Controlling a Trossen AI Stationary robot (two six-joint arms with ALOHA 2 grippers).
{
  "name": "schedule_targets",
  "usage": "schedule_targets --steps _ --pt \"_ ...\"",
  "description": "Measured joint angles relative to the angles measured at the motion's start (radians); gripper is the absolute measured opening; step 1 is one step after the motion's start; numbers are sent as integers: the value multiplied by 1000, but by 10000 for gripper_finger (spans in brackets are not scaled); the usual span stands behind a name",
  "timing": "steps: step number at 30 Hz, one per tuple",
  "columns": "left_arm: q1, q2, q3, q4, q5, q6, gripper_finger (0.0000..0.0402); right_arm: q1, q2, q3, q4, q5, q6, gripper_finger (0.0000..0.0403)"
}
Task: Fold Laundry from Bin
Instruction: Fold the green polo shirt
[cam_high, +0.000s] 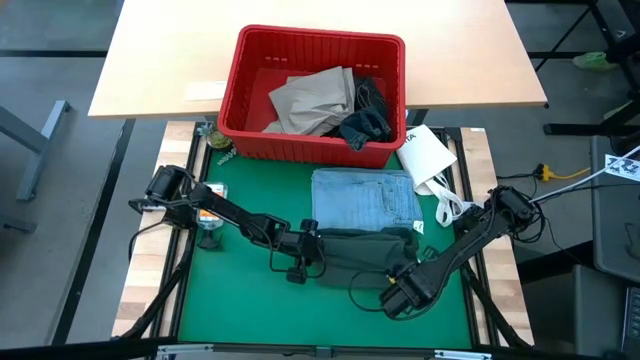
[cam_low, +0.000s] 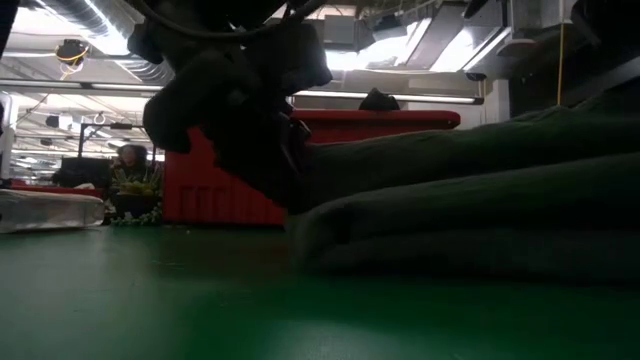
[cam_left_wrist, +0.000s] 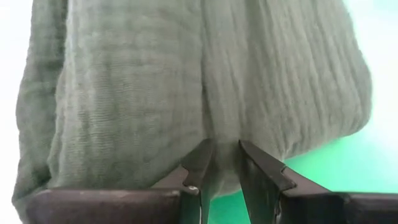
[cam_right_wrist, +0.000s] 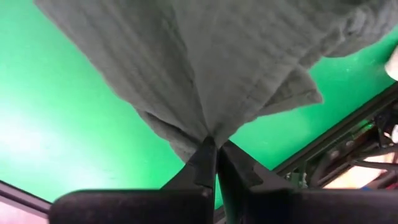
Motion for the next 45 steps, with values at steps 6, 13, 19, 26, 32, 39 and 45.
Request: schedule_targets --steps 6,13,19,26,32,39,45 --pt "0 -47 -1 7 54 0 69 0 0 0 21 2 0 10" --pt "0 -92 -1 18 57 1 69 0 0 0 27 -5 0 54" --pt "0 -100 -1 19 57 1 69 0 -1 0 17 -44 -21 126" --pt "0 -100 -1 25 57 1 69 1 -67 0 -11 -46 -1 150" --pt "1 -100 -1 24 56 1 69 0 -96 0 -9 -37 -19 147" --pt "1 -100 -1 24 53 0 69 0 -96 0 -75 -145 -25 147" --pt "1 -100 -1 28 51 0 69 1 -125 0 -71 3 -29 147"
